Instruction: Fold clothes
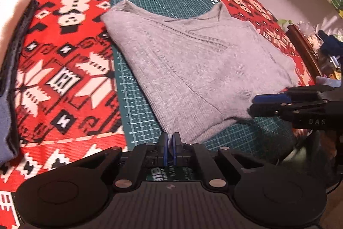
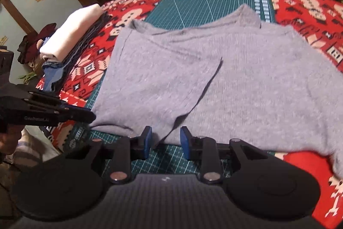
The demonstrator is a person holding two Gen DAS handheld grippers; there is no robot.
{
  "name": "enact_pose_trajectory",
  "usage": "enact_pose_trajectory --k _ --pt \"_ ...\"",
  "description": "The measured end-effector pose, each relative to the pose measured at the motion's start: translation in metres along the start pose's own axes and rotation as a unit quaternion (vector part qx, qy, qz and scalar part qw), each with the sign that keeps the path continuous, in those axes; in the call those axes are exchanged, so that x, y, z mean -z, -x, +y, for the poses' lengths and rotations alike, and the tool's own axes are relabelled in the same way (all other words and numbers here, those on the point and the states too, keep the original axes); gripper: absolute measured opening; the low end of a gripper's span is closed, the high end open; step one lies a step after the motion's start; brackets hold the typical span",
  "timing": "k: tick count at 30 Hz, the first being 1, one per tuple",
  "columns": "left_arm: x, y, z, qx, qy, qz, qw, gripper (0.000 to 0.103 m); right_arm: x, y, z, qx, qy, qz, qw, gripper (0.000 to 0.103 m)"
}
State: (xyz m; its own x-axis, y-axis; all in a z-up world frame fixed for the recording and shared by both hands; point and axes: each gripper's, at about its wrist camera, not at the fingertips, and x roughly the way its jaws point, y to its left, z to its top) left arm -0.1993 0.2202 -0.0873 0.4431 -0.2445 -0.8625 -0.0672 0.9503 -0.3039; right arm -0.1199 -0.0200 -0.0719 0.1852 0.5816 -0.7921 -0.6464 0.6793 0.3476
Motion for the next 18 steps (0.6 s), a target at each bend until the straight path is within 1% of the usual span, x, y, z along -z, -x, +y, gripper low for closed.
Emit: enact_pose_trajectory --k 3,4,5,6,7,11,12,13,15,16,17,18 --pt "0.000 0.000 0.002 0.013 0.012 0.006 0.9998 0.009 0.000 -0.002 -0.002 -0.009 -0.013 0.002 1.000 0.031" --pt "0.000 -0.001 0.002 0.014 0.014 0.006 0.9998 0.009 0.000 -0.002 -0.002 -0.012 -0.017 0.003 1.000 0.029" --pt "0.000 -0.001 0.003 0.016 0.016 0.007 0.9997 0.009 0.000 -0.003 -0.002 -0.014 -0.019 0.005 1.000 0.025" --pt "0.000 -0.001 0.002 0.018 0.017 0.007 0.9997 0.009 -0.001 -0.005 -0.002 -0.017 -0.019 0.010 1.000 0.008" --pt "0.001 -0.001 0.001 0.022 0.014 0.006 0.9996 0.006 -0.001 -0.006 -0.001 -0.018 -0.016 0.014 1.000 0.002" --pt "0.005 0.000 -0.007 0.033 -0.009 0.010 0.9994 0.004 -0.002 -0.001 0.001 0.000 0.007 0.010 1.000 0.002" --pt "0.006 0.000 -0.007 0.033 -0.012 0.014 0.9993 0.004 -0.003 -0.001 0.000 0.001 0.007 0.012 1.000 0.005" --pt "0.005 0.000 -0.005 0.033 -0.009 0.016 0.9993 0.005 -0.004 0.000 -0.001 -0.002 0.006 0.016 1.000 0.012" --pt "0.001 0.002 0.002 0.031 0.005 0.016 0.9994 0.012 -0.007 0.002 -0.003 -0.005 0.005 0.015 1.000 0.014" --pt "-0.002 0.005 0.006 0.022 0.012 0.008 0.9996 0.016 -0.009 0.005 -0.004 -0.005 0.004 0.011 1.000 0.015" --pt "-0.005 0.009 0.011 0.013 0.018 -0.002 0.9998 0.024 -0.011 0.007 -0.005 -0.005 0.002 0.007 1.000 0.015" --pt "-0.008 0.012 0.015 0.003 0.024 -0.011 0.9997 0.035 -0.013 0.009 -0.007 -0.005 0.000 0.002 1.000 0.018"
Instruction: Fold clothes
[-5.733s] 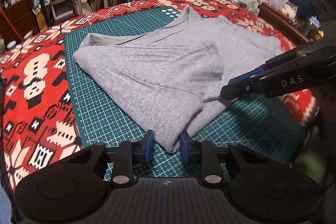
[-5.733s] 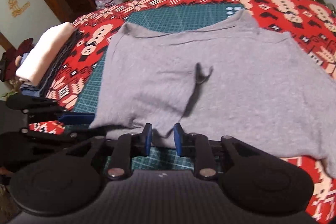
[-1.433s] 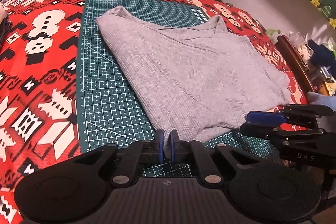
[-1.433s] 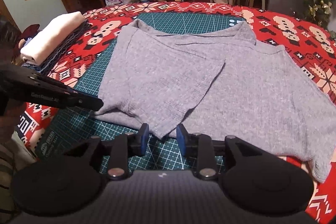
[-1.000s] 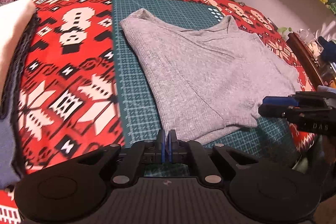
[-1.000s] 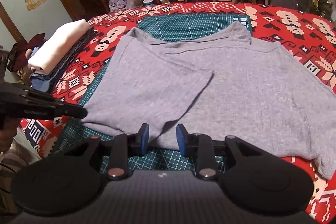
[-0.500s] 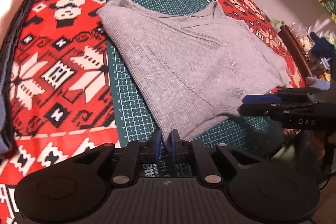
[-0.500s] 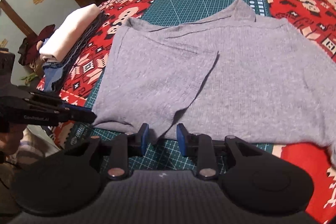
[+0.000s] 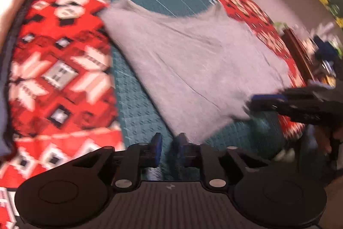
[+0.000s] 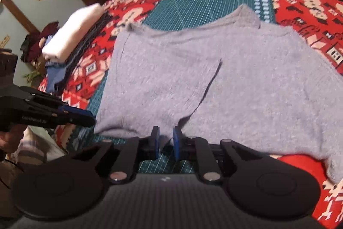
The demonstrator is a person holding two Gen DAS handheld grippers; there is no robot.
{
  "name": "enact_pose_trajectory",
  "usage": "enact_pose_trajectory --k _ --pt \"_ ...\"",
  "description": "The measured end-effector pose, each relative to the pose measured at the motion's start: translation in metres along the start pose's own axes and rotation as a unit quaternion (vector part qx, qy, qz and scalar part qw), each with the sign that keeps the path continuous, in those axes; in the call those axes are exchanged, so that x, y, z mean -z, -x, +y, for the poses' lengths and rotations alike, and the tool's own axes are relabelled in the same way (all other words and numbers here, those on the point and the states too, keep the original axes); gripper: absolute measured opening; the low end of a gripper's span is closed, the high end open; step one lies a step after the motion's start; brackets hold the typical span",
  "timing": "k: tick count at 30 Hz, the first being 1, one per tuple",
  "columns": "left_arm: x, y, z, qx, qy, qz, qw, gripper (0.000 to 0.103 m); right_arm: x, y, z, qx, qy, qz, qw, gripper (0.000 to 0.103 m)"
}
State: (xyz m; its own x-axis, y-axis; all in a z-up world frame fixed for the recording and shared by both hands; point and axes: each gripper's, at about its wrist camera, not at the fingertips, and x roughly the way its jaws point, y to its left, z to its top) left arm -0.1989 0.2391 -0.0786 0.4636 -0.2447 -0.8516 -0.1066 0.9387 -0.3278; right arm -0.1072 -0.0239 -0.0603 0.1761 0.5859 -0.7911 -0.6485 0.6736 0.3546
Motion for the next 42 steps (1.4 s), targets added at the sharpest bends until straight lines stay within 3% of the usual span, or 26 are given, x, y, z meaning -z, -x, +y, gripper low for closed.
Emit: enact_pose_trajectory --k 6,9,17,19,21,23,24,31,36,38,42 --pt "-0.041 0.012 0.028 -0.043 0.025 -0.099 0.9938 0.040 -0.017 0.000 -0.014 0.025 -0.010 -0.030 0.999 0.023" --pt "-0.069 0.000 0.038 -0.058 0.015 -0.120 0.9910 0.040 -0.030 -0.007 -0.021 0.033 -0.012 -0.049 0.998 0.023" --pt "-0.098 -0.035 0.059 -0.065 0.041 -0.100 0.9921 0.033 -0.063 -0.033 -0.031 0.038 0.001 -0.074 0.997 0.023" --pt "-0.097 -0.037 0.058 -0.058 0.040 -0.102 0.9923 0.026 -0.064 -0.040 -0.029 0.044 0.009 -0.069 0.997 0.023" --pt "-0.095 -0.037 0.056 -0.057 0.032 -0.108 0.9920 0.007 -0.062 -0.046 -0.027 0.045 0.015 -0.060 0.997 0.023" --pt "-0.092 -0.034 0.049 -0.070 0.018 -0.120 0.9902 0.003 -0.060 -0.050 -0.025 0.049 0.024 -0.053 0.997 0.015" --pt "-0.090 -0.032 0.046 -0.077 0.012 -0.127 0.9888 0.003 -0.059 -0.049 -0.023 0.056 0.031 -0.055 0.996 0.007" --pt "-0.079 -0.014 0.039 -0.091 0.005 -0.149 0.9847 0.002 -0.059 -0.045 -0.023 0.057 0.033 -0.065 0.996 0.012" --pt "-0.074 0.004 0.031 -0.081 0.006 -0.169 0.9822 0.002 -0.057 -0.042 -0.020 0.048 0.038 -0.067 0.996 0.012" --pt "-0.076 -0.004 0.032 -0.091 0.001 -0.163 0.9824 0.002 -0.058 -0.042 -0.019 0.048 0.039 -0.070 0.996 0.015" --pt "-0.080 -0.022 0.036 -0.107 -0.010 -0.138 0.9847 0.008 -0.060 -0.039 -0.017 0.050 0.045 -0.076 0.995 0.031"
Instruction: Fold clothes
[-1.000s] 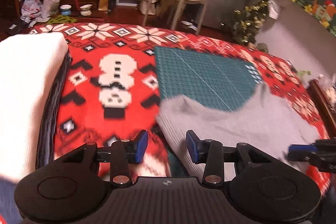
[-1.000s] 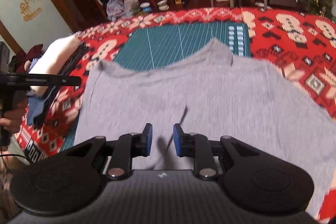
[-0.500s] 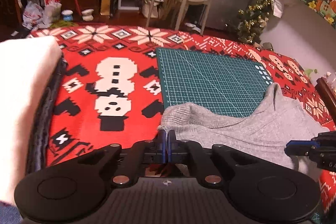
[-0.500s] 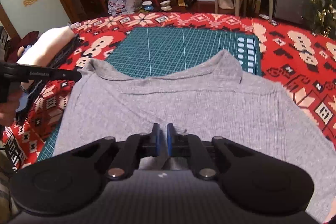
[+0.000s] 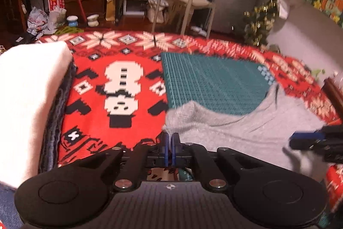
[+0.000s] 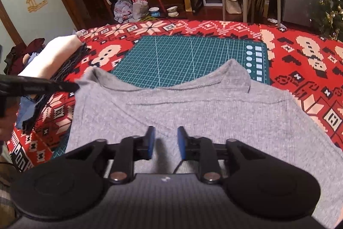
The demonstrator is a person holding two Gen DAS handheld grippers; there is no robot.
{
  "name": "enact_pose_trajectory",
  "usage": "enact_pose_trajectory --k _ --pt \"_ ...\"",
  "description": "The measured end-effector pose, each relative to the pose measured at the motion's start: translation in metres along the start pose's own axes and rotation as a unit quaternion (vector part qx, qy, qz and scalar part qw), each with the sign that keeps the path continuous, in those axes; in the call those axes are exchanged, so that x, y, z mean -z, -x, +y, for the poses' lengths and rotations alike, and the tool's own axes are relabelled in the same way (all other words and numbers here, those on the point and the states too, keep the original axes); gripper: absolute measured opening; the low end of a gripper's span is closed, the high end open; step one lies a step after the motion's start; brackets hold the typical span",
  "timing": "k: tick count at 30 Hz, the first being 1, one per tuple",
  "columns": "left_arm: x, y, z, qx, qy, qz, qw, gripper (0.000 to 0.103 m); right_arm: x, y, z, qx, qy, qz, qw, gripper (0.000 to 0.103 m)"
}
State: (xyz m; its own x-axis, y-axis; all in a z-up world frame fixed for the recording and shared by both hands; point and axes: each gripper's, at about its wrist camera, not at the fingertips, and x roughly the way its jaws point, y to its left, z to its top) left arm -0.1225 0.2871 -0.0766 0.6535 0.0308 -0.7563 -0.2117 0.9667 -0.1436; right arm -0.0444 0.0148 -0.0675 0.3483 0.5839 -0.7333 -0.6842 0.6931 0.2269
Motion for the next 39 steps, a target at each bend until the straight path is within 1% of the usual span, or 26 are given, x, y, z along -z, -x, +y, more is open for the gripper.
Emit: enact_pose_trajectory --k 2,4,5,6,7,9,11,12,13,14,15,16,17,18,20,22,24,25,26,28,29,32,34,36,38,39 --pt "0.001 0.001 0.003 -0.005 -0.005 -0.006 1.0000 0.010 -0.001 0.003 0.002 0.001 0.009 -0.001 1.000 0.037" --pt "0.002 0.005 0.005 -0.004 -0.020 -0.018 0.9996 0.017 -0.001 0.005 0.003 0.002 0.016 -0.001 1.000 0.049" --pt "0.002 0.006 0.005 -0.001 -0.034 -0.020 0.9992 0.026 -0.001 0.005 0.003 0.004 0.017 -0.001 1.000 0.053" --pt "0.003 0.007 0.005 0.002 -0.048 -0.022 0.9986 0.037 -0.001 0.005 0.003 0.006 0.019 0.000 1.000 0.059" --pt "0.003 0.008 0.005 0.004 -0.061 -0.024 0.9978 0.040 -0.002 0.005 0.002 0.006 0.021 0.002 1.000 0.062" --pt "0.004 0.010 0.005 0.002 -0.085 -0.027 0.9960 0.043 -0.004 0.003 0.001 0.007 0.025 0.006 1.000 0.065" --pt "0.005 0.009 0.006 -0.005 -0.088 -0.022 0.9958 0.045 -0.007 0.001 0.003 0.005 0.042 0.001 0.999 0.073" --pt "0.005 0.008 0.006 -0.008 -0.089 -0.019 0.9958 0.045 -0.009 0.000 0.004 0.004 0.052 -0.002 0.999 0.086" --pt "0.005 0.008 0.007 -0.014 -0.088 -0.017 0.9959 0.045 -0.012 -0.001 0.005 -0.001 0.064 -0.005 0.998 0.095" --pt "0.005 0.007 0.007 -0.022 -0.085 -0.015 0.9960 0.045 -0.017 -0.003 0.007 -0.010 0.078 -0.008 0.997 0.100" --pt "0.006 0.008 0.008 -0.022 -0.086 -0.019 0.9959 0.046 -0.022 -0.005 0.009 -0.019 0.091 -0.010 0.996 0.102" --pt "0.006 0.010 0.009 -0.019 -0.086 -0.026 0.9957 0.046 -0.027 -0.008 0.011 -0.028 0.105 -0.013 0.994 0.102" --pt "0.006 0.011 0.010 -0.016 -0.087 -0.033 0.9955 0.050 -0.032 -0.011 0.012 -0.042 0.114 -0.009 0.993 0.102" --pt "0.006 0.013 0.011 -0.015 -0.089 -0.040 0.9952 0.059 -0.038 -0.017 0.012 -0.060 0.114 -0.001 0.992 0.102" --pt "0.005 0.018 0.012 -0.014 -0.089 -0.051 0.9946 0.065 -0.051 -0.027 0.014 -0.091 0.111 0.008 0.990 0.102" --pt "0.004 0.020 0.015 0.007 -0.090 -0.054 0.9944 0.068 -0.062 -0.037 0.022 -0.102 0.122 0.011 0.987 0.102" --pt "0.002 0.021 0.016 0.036 -0.097 -0.044 0.9936 0.070 -0.071 -0.048 0.034 -0.122 0.136 0.011 0.983 0.102" --pt "0.002 0.022 0.015 0.046 -0.098 -0.041 0.9933 0.071 -0.075 -0.054 0.040 -0.131 0.144 0.010 0.981 0.099" --pt "0.002 0.024 0.013 0.040 -0.101 -0.042 0.9932 0.071 -0.079 -0.061 0.047 -0.140 0.154 0.011 0.978 0.097" --pt "0.003 0.027 0.010 0.017 -0.110 -0.047 0.9927 0.073 -0.084 -0.075 0.062 -0.150 0.177 0.015 0.973 0.078" --pt "0.003 0.028 0.010 0.015 -0.113 -0.046 0.9924 0.075 -0.086 -0.082 0.069 -0.155 0.188 0.017 0.970 0.076" --pt "0.001 0.030 0.014 0.032 -0.098 -0.034 0.9941 0.077 -0.090 -0.102 0.086 -0.167 0.212 0.026 0.963 0.073" --pt "0.003 0.032 0.022 0.042 -0.081 -0.029 0.9954 0.078 -0.091 -0.112 0.095 -0.170 0.226 0.032 0.958 0.063" --pt "0.003 0.032 0.027 0.045 -0.067 -0.024 0.9964 0.081 -0.091 -0.121 0.103 -0.171 0.239 0.037 0.955 0.061" --pt "0.004 0.031 0.031 0.046 -0.056 -0.019 0.9972 0.081 -0.090 -0.129 0.106 -0.170 0.244 0.042 0.954 0.059" --pt "0.004 0.030 0.034 0.046 -0.051 -0.016 0.9975 0.081 -0.090 -0.132 0.107 -0.170 0.247 0.046 0.953 0.050"
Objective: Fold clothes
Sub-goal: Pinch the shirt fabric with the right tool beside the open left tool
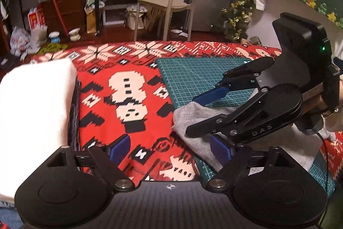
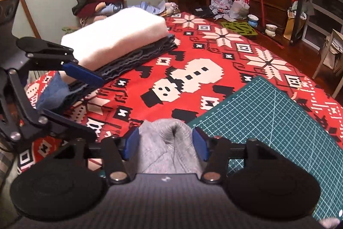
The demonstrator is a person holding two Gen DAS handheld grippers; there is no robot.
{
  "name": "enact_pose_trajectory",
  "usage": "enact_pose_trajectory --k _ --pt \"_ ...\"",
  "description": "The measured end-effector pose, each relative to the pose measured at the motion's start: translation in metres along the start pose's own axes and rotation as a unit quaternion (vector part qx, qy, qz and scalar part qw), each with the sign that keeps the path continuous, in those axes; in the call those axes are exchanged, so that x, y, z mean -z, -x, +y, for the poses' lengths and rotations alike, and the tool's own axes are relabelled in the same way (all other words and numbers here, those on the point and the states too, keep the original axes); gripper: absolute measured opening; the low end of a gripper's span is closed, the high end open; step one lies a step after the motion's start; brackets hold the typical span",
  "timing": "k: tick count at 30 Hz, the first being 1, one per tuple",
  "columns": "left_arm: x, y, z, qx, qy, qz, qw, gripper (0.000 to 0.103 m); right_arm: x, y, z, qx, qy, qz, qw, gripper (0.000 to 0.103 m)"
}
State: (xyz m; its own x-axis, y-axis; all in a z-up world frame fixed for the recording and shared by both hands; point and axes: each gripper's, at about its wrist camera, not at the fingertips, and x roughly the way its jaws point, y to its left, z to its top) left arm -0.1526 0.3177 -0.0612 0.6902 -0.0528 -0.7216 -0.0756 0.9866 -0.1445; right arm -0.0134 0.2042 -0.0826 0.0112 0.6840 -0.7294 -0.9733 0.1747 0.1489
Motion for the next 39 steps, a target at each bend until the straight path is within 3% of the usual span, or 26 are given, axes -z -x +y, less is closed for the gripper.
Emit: enact_pose_trajectory --k 1,4,9,16,20,22,24,27,30,31,35,39 --pt "0.000 0.000 0.002 0.001 0.004 0.002 1.0000 0.081 0.000 -0.004 -0.001 -0.001 0.002 0.004 1.000 0.027" --pt "0.000 0.002 0.003 0.002 0.006 0.002 1.0000 0.081 -0.002 -0.004 -0.005 -0.023 -0.001 0.007 1.000 0.012" --pt "-0.004 0.005 0.000 0.026 0.004 -0.008 0.9996 0.081 -0.006 0.009 -0.021 -0.095 -0.042 0.003 0.995 0.011" --pt "-0.005 -0.017 -0.009 0.040 -0.011 -0.011 0.9991 0.077 0.002 -0.015 -0.049 -0.113 -0.107 0.013 0.988 0.014" --pt "-0.003 -0.028 -0.022 0.048 -0.043 -0.015 0.9978 0.057 0.002 -0.018 -0.054 -0.109 -0.118 -0.003 0.987 0.032" --pt "-0.002 -0.031 -0.028 0.057 -0.055 -0.014 0.9968 0.047 -0.002 -0.015 -0.056 -0.097 -0.125 -0.016 0.987 0.051" --pt "-0.001 -0.029 -0.033 0.068 -0.067 -0.020 0.9953 0.040 -0.006 -0.006 -0.059 -0.092 -0.131 -0.035 0.987 0.053" --pt "-0.001 -0.027 -0.036 0.073 -0.079 -0.029 0.9938 0.037 -0.007 0.014 -0.057 -0.071 -0.115 -0.049 0.990 0.048" --pt "-0.002 -0.029 -0.038 0.080 -0.088 -0.031 0.9924 0.029 0.000 0.032 -0.050 -0.048 -0.084 -0.035 0.995 0.013" --pt "-0.003 -0.031 -0.038 0.081 -0.092 -0.030 0.9920 0.029 0.005 0.035 -0.047 -0.043 -0.078 -0.028 0.996 0.011" --pt "-0.006 -0.046 -0.041 0.066 -0.107 -0.028 0.9917 0.029 0.022 0.036 -0.037 -0.027 -0.052 -0.005 0.998 0.011" --pt "-0.007 -0.056 -0.043 0.052 -0.118 -0.025 0.9913 0.029 0.027 0.022 -0.030 -0.007 -0.015 0.001 1.000 0.024"
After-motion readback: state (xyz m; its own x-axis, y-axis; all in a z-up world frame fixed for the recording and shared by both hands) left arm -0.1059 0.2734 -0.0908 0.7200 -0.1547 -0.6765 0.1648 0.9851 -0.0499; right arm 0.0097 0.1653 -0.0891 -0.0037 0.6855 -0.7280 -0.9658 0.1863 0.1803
